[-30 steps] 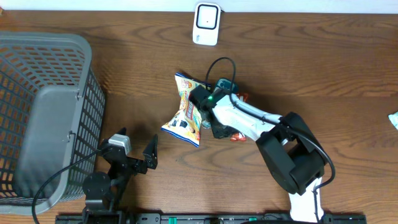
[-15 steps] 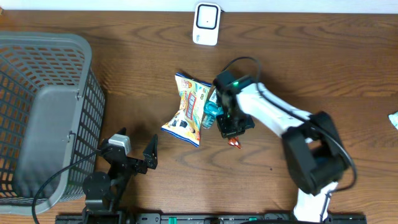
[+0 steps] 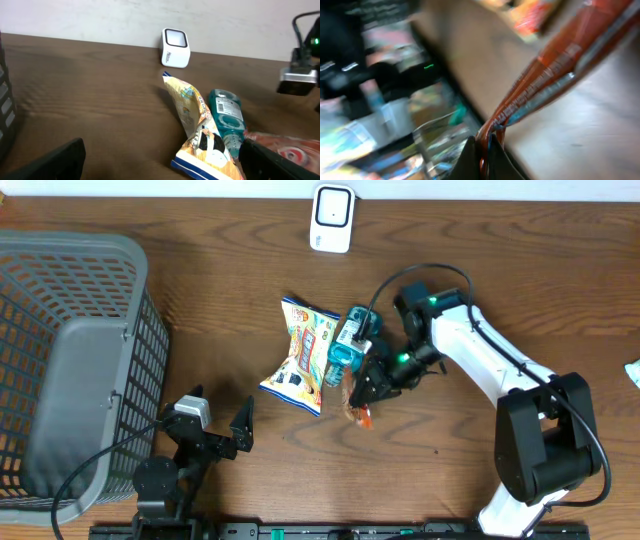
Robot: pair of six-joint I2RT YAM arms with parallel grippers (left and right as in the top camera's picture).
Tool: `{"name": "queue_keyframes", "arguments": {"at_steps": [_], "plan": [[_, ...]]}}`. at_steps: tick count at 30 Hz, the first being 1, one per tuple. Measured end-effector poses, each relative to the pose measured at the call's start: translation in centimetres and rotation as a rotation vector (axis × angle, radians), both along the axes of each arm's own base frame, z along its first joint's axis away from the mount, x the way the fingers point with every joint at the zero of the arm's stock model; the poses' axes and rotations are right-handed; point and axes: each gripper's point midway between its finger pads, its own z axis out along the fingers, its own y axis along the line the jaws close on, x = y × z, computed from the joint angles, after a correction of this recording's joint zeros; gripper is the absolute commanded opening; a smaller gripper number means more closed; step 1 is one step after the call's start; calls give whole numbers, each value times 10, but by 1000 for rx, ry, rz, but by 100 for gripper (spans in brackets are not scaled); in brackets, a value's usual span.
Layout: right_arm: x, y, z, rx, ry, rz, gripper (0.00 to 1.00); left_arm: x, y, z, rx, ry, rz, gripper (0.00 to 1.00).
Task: Scan the item barcode
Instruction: 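Grasp the red Top bar and pull it rightward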
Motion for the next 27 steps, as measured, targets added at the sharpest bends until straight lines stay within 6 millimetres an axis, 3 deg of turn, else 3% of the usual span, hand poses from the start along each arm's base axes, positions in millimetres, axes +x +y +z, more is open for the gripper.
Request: {"name": "queue_keyframes", "arguments": {"at_steps": [5, 9, 17, 27], "plan": [[-26, 7, 23, 197, 77, 32, 1, 0, 0, 0, 0, 0, 0, 98], [-29, 9, 24, 267, 46, 50, 1, 0, 0, 0, 0, 0, 0, 98], [-27, -9, -5, 232, 3, 28, 1, 0, 0, 0, 0, 0, 0, 98], [-3, -56, -47, 97, 2, -153, 1, 0, 0, 0, 0, 0, 1, 98]]}}
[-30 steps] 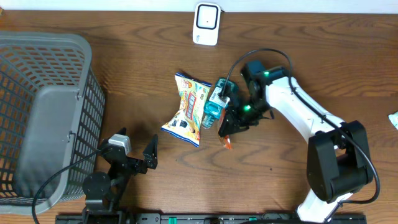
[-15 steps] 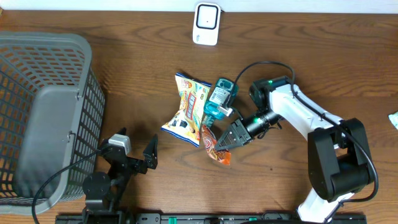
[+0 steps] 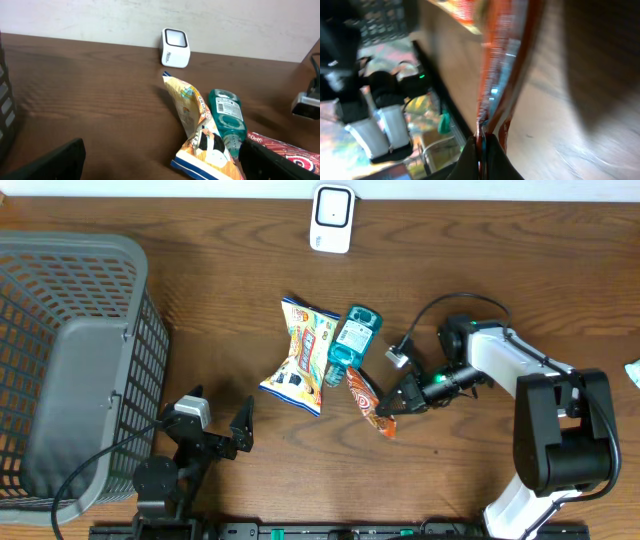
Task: Scan the item barcode
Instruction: 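Grasp the red Top bar and pull it rightward, then regrasp the red Top bar by its end with the right gripper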
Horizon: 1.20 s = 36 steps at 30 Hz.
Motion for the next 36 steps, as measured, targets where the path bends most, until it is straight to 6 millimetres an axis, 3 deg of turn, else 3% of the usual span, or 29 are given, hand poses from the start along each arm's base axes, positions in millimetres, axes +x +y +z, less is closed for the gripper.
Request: {"name": "queue_keyframes", "arguments": {"at_steps": [3, 6, 11, 14, 22, 30, 36], "plan": [[-1, -12, -14, -81, 43, -38, 2, 0, 0, 0, 0, 0, 0, 98], [-4, -31, -35, -250, 112, -83, 9, 0, 0, 0, 0, 0, 0, 98], [1, -60, -60, -501, 155, -168, 34, 0, 0, 0, 0, 0, 0, 98], [6, -61, -60, -525, 170, -210, 41, 0, 0, 0, 0, -1, 0, 98], [30, -71, -50, -608, 98, -256, 47, 0, 0, 0, 0, 0, 0, 98], [37, -50, -6, -746, -203, -189, 59, 0, 0, 0, 0, 0, -1, 98], [35, -21, -22, -876, -379, -111, 54, 0, 0, 0, 0, 0, 0, 98]]}}
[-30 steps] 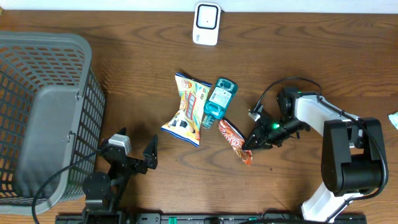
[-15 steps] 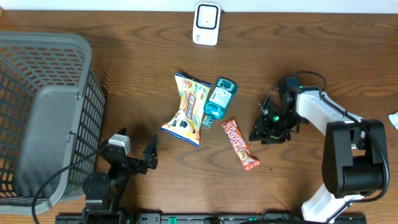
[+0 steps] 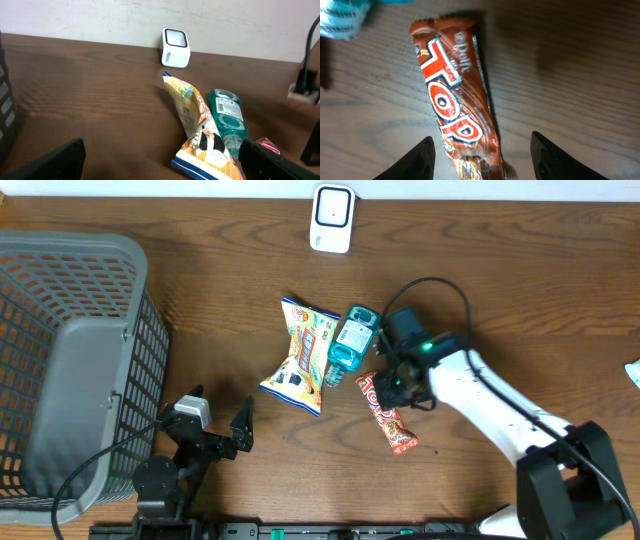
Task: Scan the item barcode
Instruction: 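Regrasp the red Top bar by its end with the right gripper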
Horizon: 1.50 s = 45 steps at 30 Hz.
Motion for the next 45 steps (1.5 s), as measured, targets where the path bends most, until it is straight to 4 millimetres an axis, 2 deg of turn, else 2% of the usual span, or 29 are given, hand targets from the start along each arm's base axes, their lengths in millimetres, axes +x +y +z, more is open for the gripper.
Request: {"name": "queue_keyframes", "arguments": {"at_steps": [6, 12, 17, 27, 32, 33, 35, 37, 39, 40, 41, 45], "plan": [[-9, 11, -14, -62, -7, 56, 53, 0, 0, 0, 0, 0, 0, 98], [-6, 12, -18, -111, -43, 77, 54, 0, 0, 0, 0, 0, 0, 98], [-12, 9, -44, -153, -20, 90, 51, 0, 0, 0, 0, 0, 0, 98], [-16, 9, -47, -166, 10, 95, 43, 0, 0, 0, 0, -1, 0, 98], [-31, -2, -46, -211, 72, 99, 53, 0, 0, 0, 0, -1, 0, 98], [-34, -5, -46, -221, 82, 99, 51, 0, 0, 0, 0, 0, 0, 98], [-36, -8, -46, -234, 91, 98, 40, 0, 0, 0, 0, -1, 0, 98], [-37, -7, -47, -235, 89, 99, 35, 0, 0, 0, 0, 0, 0, 98], [-32, -5, -49, -221, 49, 105, 27, 0, 0, 0, 0, 0, 0, 98], [-26, -3, -50, -211, 17, 102, 7, 0, 0, 0, 0, 0, 0, 98], [-22, -1, -50, -204, -9, 106, 1, 0, 0, 0, 0, 0, 0, 98], [-13, -1, -50, -213, -55, 129, 1, 0, 0, 0, 0, 0, 0, 98]]}}
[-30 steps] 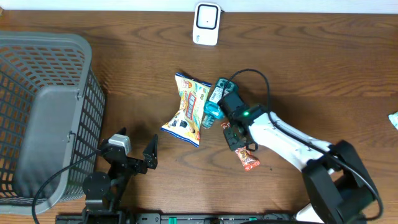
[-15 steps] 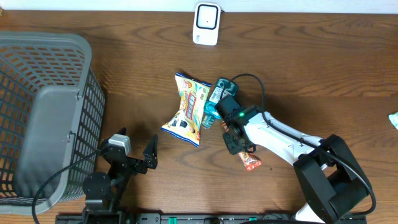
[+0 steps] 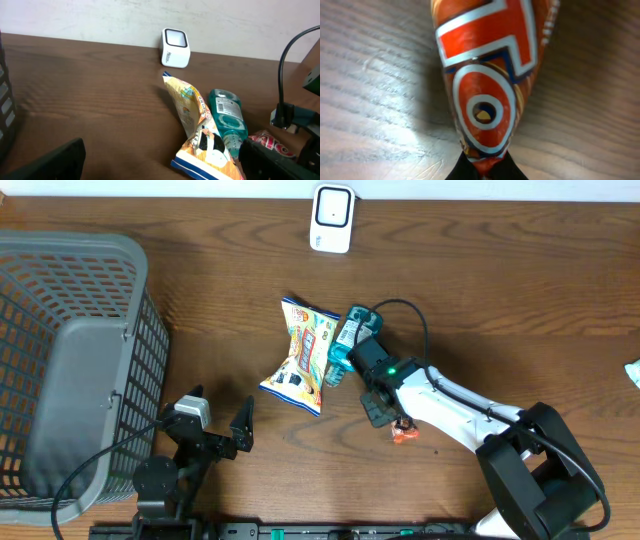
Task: Scan the item barcode
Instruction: 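Regrasp the red Top bar by its end with the right gripper, then lift the Top bar and hold it in front of the white scanner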
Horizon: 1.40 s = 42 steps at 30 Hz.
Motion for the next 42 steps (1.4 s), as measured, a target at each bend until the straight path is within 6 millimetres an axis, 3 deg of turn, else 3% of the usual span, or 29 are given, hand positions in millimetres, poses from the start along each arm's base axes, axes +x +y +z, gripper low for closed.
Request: {"name": "queue_keyframes", "arguments": {"at_steps": [4, 7, 12, 15, 20, 26, 35, 42], "plan": [[-2, 3, 1, 41, 48, 71, 1, 0, 0, 0, 0, 0, 0, 98], [-10, 15, 4, 167, 160, 101, 1, 0, 0, 0, 0, 0, 0, 98], [-77, 45, 22, 564, 580, 205, 1, 0, 0, 0, 0, 0, 0, 98], [-90, 59, 51, 826, 666, 243, 1, 0, 0, 0, 0, 0, 0, 98], [-90, 71, 97, 1160, 639, 317, 1, 0, 0, 0, 0, 0, 0, 98], [-83, 87, 129, 1407, 480, 461, 1, 0, 0, 0, 0, 0, 0, 98], [-70, 96, 152, 1582, 205, 654, 1, 0, 0, 0, 0, 0, 0, 98], [-67, 97, 155, 1599, 137, 710, 1, 0, 0, 0, 0, 0, 0, 98]]}}
